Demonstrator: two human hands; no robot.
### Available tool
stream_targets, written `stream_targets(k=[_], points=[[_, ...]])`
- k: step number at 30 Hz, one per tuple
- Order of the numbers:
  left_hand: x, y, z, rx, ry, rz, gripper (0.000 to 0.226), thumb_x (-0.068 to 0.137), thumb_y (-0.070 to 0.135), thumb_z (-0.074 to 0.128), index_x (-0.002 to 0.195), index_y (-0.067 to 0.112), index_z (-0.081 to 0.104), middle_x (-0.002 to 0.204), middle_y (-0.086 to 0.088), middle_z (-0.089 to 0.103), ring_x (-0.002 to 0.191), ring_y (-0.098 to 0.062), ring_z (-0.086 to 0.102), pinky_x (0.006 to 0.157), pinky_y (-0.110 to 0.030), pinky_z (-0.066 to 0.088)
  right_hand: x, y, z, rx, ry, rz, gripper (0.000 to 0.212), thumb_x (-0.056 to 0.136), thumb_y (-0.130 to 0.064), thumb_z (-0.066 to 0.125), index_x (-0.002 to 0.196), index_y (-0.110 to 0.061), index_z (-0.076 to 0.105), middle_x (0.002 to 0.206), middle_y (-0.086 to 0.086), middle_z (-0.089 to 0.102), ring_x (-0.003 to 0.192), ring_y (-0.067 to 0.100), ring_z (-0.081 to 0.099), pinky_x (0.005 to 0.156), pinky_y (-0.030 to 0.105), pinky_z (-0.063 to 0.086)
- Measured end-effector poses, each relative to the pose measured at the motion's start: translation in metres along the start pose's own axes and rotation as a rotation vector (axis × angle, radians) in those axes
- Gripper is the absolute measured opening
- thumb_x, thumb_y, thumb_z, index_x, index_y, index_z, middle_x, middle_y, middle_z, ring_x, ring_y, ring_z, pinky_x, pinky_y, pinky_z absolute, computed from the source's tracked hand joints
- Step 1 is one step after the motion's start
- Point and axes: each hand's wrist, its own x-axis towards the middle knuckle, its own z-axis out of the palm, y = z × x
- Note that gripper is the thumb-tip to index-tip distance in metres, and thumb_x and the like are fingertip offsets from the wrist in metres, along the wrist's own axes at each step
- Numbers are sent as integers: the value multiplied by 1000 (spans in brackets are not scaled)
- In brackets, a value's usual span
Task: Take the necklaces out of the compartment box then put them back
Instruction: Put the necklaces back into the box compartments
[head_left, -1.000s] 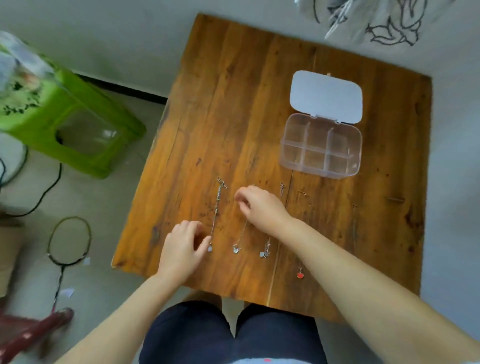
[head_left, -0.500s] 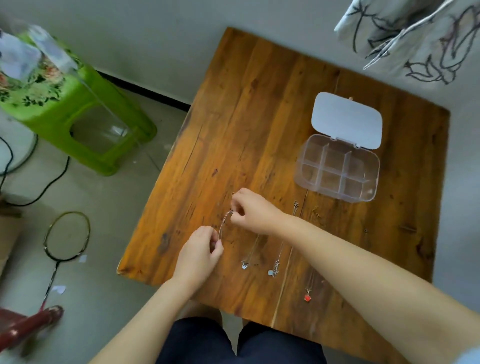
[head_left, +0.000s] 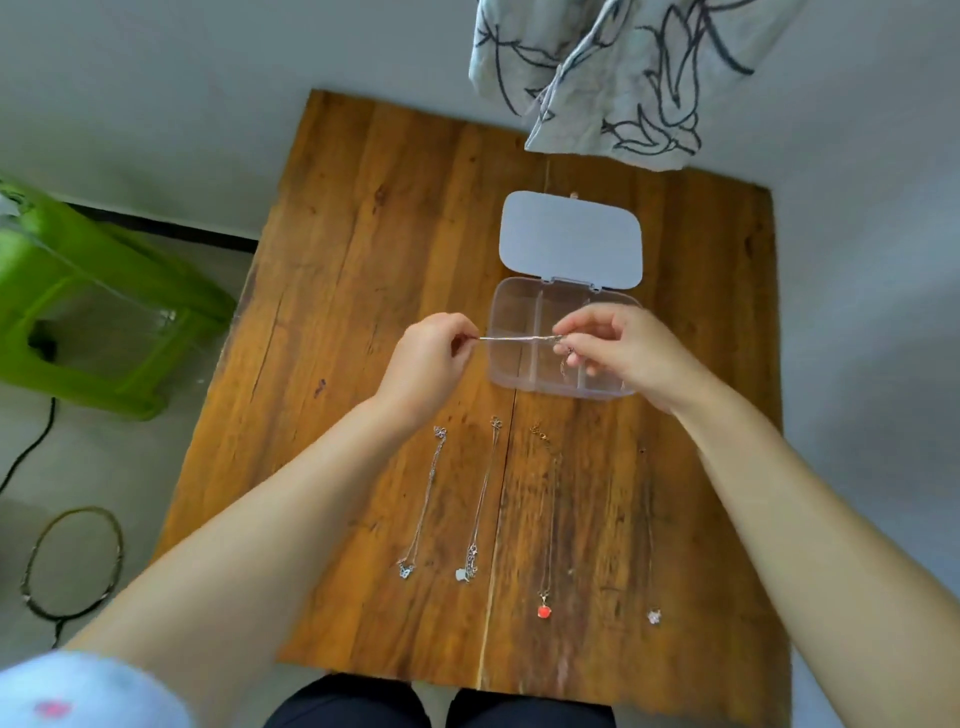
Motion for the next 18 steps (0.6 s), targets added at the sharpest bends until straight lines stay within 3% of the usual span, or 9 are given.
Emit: stream_targets(k=[6,11,15,18], points=[[41,17,31,90,78,0,12,89,12,54,95,8,64,89,-8,68,87,-24,53,65,-30,36,51,-12,5,-46,153,-113,15,93,-10,53,101,-14,65,89,-1,67,77,8,65,69,14,54],[57,10,52,232,70,-20,12,89,16,51,97,13,60,87,-10,62,82,-26,51,57,-27,27,85,7,21,-140,153,-10,18,95,-10,50,107,-13,64,95,3,66,78,12,65,71,19,53],[56,9,50,300,42,102,7,88,13,55,92,8,59,87,-10,66,83,-23,46,56,-31,29,88,14,17,-129,165,-5,20,95,-9,49,109,-11,62,99,4,67,80,12,66,71,18,54],[40,7,39,205,78,148,9,87,12,56,94,8,59,91,-9,64,85,-25,51,60,-33,35,75,10,11,-126,170,-27,20,95,-8,47,107,-11,62,96,2,67,78,11,66,71,19,56]])
